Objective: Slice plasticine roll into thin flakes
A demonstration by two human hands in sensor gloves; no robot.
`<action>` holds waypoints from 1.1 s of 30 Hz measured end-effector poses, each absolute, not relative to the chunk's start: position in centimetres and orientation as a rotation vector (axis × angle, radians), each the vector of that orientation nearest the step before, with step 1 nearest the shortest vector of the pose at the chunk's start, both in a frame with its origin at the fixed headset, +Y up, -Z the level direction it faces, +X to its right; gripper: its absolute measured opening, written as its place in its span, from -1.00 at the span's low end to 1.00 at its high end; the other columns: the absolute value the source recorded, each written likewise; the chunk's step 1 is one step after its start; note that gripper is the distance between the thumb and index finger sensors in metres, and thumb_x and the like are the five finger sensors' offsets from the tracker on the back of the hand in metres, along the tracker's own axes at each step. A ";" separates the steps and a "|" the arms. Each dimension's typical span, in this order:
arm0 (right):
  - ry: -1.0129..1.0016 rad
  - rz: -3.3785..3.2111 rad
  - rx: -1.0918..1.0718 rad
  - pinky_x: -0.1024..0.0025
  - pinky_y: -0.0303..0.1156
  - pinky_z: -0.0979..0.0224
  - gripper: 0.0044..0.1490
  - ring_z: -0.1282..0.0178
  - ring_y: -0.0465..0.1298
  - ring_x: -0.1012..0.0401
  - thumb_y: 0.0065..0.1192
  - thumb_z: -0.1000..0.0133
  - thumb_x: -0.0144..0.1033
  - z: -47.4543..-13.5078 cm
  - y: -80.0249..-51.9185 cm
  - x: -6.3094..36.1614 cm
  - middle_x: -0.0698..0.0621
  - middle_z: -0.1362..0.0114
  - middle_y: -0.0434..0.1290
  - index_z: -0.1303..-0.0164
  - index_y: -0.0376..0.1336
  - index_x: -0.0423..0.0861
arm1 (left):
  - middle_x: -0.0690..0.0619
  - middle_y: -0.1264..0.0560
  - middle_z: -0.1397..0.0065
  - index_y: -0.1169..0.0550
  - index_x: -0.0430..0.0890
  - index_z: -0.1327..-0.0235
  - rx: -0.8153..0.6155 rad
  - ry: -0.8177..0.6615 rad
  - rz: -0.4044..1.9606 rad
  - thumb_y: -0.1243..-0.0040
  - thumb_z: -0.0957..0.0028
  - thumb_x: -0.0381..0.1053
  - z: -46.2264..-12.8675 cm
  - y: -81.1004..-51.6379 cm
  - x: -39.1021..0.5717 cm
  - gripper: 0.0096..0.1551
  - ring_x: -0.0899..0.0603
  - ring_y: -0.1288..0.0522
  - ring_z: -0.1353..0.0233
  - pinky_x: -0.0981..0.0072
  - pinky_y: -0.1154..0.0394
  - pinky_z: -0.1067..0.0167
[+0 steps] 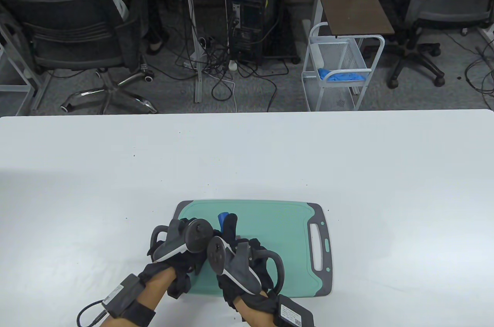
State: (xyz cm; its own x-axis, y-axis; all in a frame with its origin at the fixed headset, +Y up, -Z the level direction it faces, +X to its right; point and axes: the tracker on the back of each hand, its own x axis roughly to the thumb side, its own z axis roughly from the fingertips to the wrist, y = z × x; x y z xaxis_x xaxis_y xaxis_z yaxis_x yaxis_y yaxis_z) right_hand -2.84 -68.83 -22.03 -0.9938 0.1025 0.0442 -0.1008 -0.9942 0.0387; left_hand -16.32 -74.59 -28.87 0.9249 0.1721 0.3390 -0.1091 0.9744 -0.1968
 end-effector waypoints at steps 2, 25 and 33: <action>0.055 3.038 0.070 -0.11 0.53 -0.01 0.10 0.05 0.60 -0.09 0.32 -0.04 -0.12 -22.0 -68.8 -2.8 -0.04 0.21 0.56 -0.58 -0.25 -0.09 | 0.22 -0.68 -0.26 -0.68 0.23 -0.01 -0.176 -0.363 0.145 -0.47 0.28 0.14 -28.9 -74.6 -16.3 -0.49 -0.20 -0.55 -0.51 -0.25 -0.36 -0.47; -0.021 3.056 0.077 -0.11 0.53 -0.02 0.11 0.05 0.59 -0.09 0.31 -0.04 -0.13 -23.7 -69.1 -3.9 -0.04 0.21 0.55 -0.58 -0.27 -0.08 | 0.21 -0.68 -0.26 -0.69 0.23 0.00 -0.172 -0.365 0.141 -0.47 0.28 0.14 -28.7 -74.6 -16.2 -0.50 -0.20 -0.55 -0.50 -0.25 -0.36 -0.47; 0.017 3.041 0.063 -0.10 0.53 -0.01 0.11 0.05 0.60 -0.09 0.31 -0.04 -0.11 -23.6 -69.1 -3.5 -0.03 0.20 0.56 -0.58 -0.27 -0.08 | 0.19 -0.60 -0.40 -0.62 0.35 -0.16 -0.249 -0.369 0.048 -0.41 0.21 0.12 -28.3 -73.9 -16.6 -0.42 -0.24 -0.47 -0.57 -0.28 -0.33 -0.47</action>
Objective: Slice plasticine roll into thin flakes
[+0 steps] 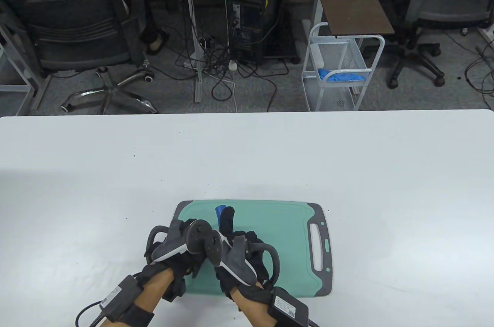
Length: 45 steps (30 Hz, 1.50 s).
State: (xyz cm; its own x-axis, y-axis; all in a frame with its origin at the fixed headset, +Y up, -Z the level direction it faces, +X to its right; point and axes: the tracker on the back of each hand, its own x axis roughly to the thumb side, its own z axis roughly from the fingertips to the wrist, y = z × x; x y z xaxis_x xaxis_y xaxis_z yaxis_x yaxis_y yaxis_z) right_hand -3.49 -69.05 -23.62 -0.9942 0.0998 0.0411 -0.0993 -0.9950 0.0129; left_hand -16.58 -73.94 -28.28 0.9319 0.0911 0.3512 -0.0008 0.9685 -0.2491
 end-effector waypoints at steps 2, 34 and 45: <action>0.035 3.051 0.069 -0.10 0.53 -0.01 0.11 0.06 0.60 -0.08 0.31 -0.04 -0.11 -23.3 -68.9 -3.5 -0.03 0.21 0.56 -0.58 -0.27 -0.08 | 0.19 -0.65 -0.34 -0.63 0.36 -0.14 -0.193 -0.368 0.062 -0.43 0.23 0.09 -28.1 -74.2 -16.8 -0.43 -0.23 -0.52 -0.53 -0.26 -0.35 -0.47; 0.070 3.004 0.120 -0.10 0.53 0.00 0.09 0.06 0.60 -0.09 0.33 -0.04 -0.11 -21.2 -67.2 -3.2 -0.04 0.23 0.57 -0.58 -0.22 -0.09 | 0.22 -0.72 -0.23 -0.69 0.27 0.00 -0.157 -0.327 0.130 -0.52 0.34 0.14 -28.6 -74.1 -17.8 -0.46 -0.20 -0.58 -0.48 -0.25 -0.37 -0.46; 0.077 3.013 0.127 -0.11 0.53 0.00 0.09 0.06 0.60 -0.09 0.33 -0.04 -0.11 -21.6 -68.3 -3.4 -0.04 0.22 0.57 -0.58 -0.23 -0.10 | 0.22 -0.72 -0.22 -0.71 0.28 0.03 -0.160 -0.333 0.138 -0.51 0.32 0.12 -28.7 -74.1 -17.8 -0.50 -0.19 -0.58 -0.48 -0.25 -0.37 -0.47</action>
